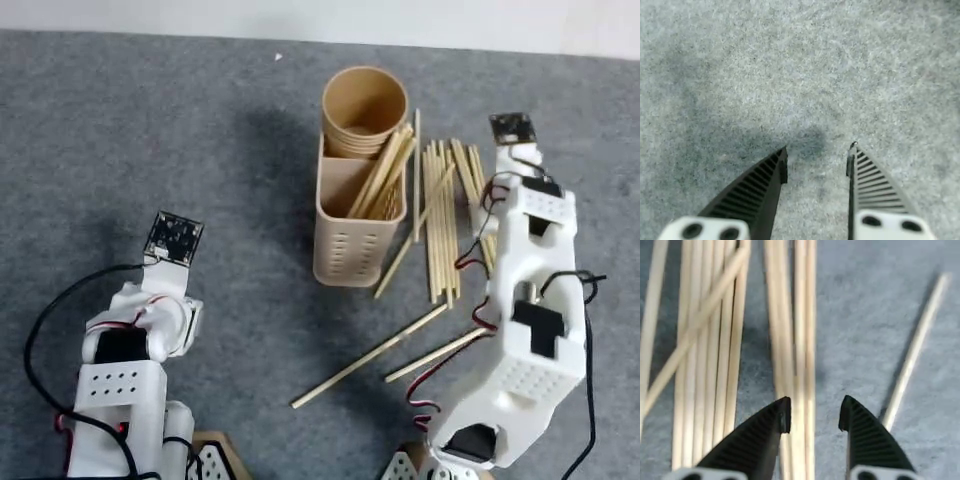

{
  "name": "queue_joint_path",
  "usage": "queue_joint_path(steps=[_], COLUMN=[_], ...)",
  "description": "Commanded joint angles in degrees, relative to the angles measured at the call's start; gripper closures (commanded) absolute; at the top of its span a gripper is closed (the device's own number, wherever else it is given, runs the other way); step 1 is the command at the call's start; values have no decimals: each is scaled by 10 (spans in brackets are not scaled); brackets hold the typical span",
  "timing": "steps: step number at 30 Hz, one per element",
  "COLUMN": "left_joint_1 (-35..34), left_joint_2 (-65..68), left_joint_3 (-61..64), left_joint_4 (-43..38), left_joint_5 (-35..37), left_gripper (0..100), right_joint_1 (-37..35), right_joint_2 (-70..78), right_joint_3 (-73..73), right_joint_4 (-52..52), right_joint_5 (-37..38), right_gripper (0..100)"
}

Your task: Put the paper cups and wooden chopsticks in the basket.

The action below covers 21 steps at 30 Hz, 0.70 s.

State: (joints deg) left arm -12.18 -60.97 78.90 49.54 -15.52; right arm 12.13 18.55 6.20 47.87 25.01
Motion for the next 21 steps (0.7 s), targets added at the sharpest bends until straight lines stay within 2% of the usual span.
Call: queue_joint_path(steps=[1,5,12,18,21], left_joint_1=[7,7,7,7,7], left_joint_2=[-7,-7,-7,-7,-7], left_joint_3=[-3,-3,1,1,1], left_joint_4=[-9,-9,-9,-9,-9], left_joint_5=[-4,-4,-4,-4,-4], left_gripper=[797,797,797,797,797], right_joint_1=[8,8,8,11,11], right_joint_2=[-38,-38,-38,-38,-38], right_joint_3=[0,22,90,102,105], right_joint_4=[1,-4,-87,-91,-88], right_joint_5=[-4,-4,-2,18,18], right_gripper=[820,820,820,822,895])
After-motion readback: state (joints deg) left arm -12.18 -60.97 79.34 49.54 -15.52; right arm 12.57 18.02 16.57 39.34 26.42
